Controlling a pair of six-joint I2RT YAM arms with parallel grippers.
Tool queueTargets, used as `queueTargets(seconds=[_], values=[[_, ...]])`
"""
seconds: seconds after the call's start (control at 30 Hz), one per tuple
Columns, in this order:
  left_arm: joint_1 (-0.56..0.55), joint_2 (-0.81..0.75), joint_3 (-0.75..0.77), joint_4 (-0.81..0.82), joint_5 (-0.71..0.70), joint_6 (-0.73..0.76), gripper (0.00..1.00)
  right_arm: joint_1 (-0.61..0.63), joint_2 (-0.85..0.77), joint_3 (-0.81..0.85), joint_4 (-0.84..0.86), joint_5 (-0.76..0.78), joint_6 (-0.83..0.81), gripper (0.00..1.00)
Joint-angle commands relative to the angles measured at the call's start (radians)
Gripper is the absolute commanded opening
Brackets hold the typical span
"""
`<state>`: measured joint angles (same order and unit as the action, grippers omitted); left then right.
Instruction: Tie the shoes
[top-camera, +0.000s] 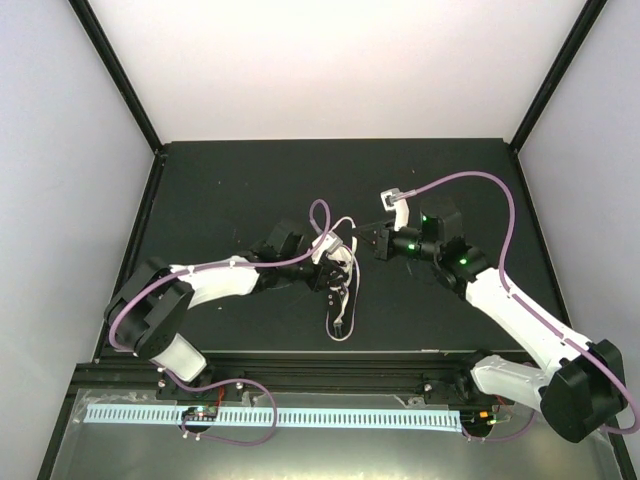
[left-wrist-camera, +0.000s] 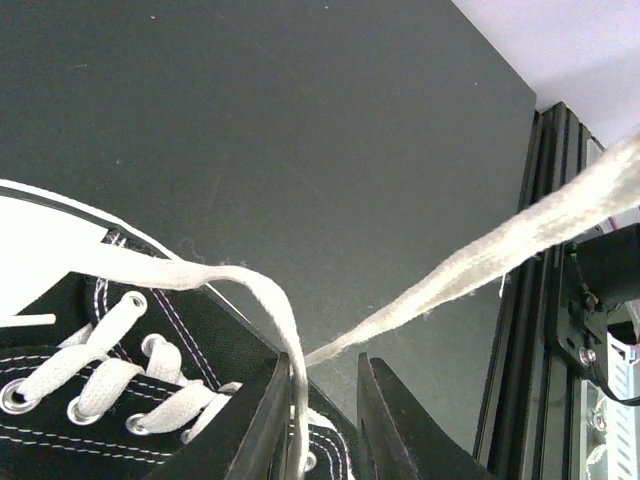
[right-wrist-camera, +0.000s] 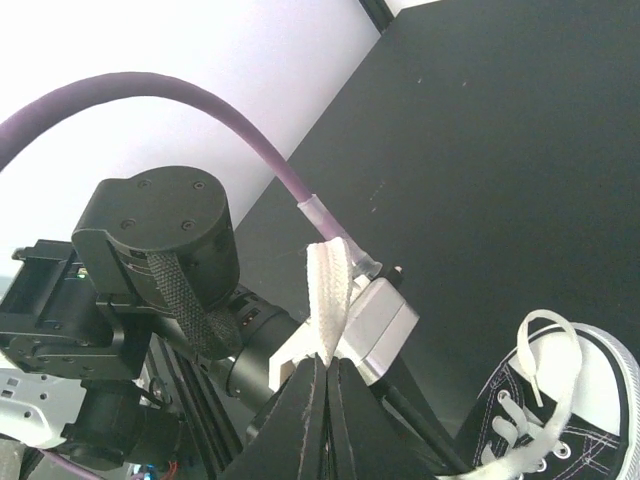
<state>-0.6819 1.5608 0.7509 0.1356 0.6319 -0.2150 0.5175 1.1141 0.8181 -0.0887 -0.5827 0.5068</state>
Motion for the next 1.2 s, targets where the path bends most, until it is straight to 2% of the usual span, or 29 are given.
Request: queueTargets(seconds=[0.0, 0.3, 0.47, 0.57, 0.7, 0.83, 1.0, 1.17], values=[[0.002, 0.027, 0.046, 0.036, 0.013, 0.023, 0.20, 0.010, 0.009, 0.030, 0.037, -0.008, 0.006, 0.02], [0.002, 0.055, 0.060, 0.044, 0.029, 0.027, 0.27, 0.013, 0.018, 0.031, 0.046, -0.003, 0.008, 0.02], [0.002, 0.072, 0.067, 0.024, -0.015, 0.043, 0.32, 0.013, 0.022, 0.031, 0.050, -0.006, 0.012, 0.02], [0.002, 0.081, 0.072, 0.014, -0.036, 0.062, 0.38, 0.014, 0.023, 0.030, 0.054, -0.010, 0.011, 0.02], [0.002, 0.095, 0.082, 0.010, -0.040, 0.076, 0.40, 0.015, 0.028, 0.031, 0.054, -0.013, 0.010, 0.02], [0.000, 0.114, 0.093, 0.015, -0.035, 0.080, 0.47, 0.015, 0.033, 0.032, 0.055, -0.007, 0.016, 0.02], [0.000, 0.120, 0.086, 0.055, -0.021, 0.061, 0.46, 0.016, 0.038, 0.030, 0.055, 0.013, 0.020, 0.02], [0.001, 0.143, 0.089, 0.093, 0.001, 0.020, 0.38, 0.016, 0.043, 0.030, 0.053, 0.033, 0.022, 0.02]])
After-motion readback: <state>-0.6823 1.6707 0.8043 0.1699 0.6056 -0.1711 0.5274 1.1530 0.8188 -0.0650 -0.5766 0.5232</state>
